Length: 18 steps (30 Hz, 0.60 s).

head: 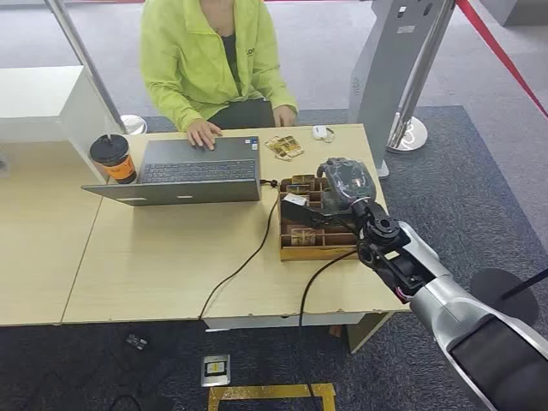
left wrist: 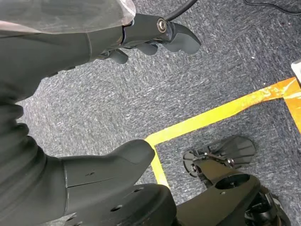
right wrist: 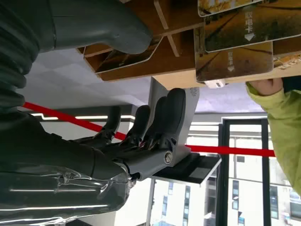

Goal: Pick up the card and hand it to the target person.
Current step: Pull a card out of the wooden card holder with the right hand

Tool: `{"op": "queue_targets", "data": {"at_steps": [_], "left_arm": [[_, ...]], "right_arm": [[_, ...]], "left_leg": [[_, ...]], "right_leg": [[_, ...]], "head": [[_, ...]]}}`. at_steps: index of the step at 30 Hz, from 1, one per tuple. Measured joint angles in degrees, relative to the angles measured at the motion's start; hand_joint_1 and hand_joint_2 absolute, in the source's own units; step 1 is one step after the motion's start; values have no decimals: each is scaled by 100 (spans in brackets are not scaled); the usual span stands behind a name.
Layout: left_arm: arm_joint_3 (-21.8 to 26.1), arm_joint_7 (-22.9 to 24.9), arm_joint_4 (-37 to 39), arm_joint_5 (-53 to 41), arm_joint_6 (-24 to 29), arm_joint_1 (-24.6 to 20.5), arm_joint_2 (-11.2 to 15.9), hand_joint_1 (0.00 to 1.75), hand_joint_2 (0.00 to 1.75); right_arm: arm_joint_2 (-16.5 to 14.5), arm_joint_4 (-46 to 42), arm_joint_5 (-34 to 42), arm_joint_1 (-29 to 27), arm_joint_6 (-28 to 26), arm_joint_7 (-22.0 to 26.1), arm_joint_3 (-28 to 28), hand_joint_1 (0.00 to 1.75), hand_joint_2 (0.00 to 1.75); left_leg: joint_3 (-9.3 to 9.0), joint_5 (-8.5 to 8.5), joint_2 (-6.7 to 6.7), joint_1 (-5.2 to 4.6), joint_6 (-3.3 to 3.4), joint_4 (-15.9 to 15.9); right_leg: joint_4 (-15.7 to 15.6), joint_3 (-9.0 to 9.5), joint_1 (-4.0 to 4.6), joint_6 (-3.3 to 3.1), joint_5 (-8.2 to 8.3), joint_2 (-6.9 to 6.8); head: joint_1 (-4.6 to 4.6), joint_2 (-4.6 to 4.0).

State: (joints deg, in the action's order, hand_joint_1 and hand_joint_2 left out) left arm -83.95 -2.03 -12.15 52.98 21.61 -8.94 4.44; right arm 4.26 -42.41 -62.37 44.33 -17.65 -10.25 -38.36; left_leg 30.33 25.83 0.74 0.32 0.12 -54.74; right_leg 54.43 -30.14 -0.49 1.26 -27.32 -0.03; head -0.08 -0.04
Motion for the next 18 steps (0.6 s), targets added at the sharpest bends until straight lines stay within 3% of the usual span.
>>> {"op": "queue_targets", "data": {"at_steps": [18], "left_arm": [[0,2,0,33,12,21,0,0,175]], "right_arm": [[-212,582,-40,146,-79,-42,-88,88,175]], "left_leg": [[-1,0,0,0,0,-1]], "right_leg": [[0,0,0,0,0,0]], "head": [[1,0]]}}
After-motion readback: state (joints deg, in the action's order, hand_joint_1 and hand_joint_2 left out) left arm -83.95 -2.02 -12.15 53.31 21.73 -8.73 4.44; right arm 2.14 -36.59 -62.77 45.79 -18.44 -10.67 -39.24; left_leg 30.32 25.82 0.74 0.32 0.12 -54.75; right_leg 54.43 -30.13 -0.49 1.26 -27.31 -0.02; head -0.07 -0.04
